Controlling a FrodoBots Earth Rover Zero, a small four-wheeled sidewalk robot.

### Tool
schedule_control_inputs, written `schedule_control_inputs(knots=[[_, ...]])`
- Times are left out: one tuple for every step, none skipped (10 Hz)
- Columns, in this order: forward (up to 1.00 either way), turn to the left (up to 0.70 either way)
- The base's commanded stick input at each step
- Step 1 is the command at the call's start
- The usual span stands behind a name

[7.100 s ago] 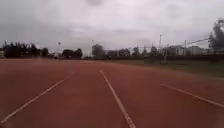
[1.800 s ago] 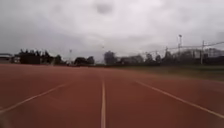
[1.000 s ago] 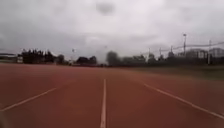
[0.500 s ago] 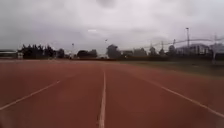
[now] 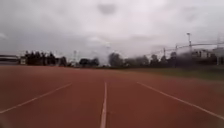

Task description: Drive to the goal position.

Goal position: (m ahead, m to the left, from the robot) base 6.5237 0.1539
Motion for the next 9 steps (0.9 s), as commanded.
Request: schedule_control_inputs(knots=[[0.70, 0.00], [0.70, 0.00], [0.70, 0.00], [0.70, 0.00], [0.70, 0.00], [0.70, 0.00], [0.70, 0.00], [0.70, 0.00], [0.70, 0.00]])
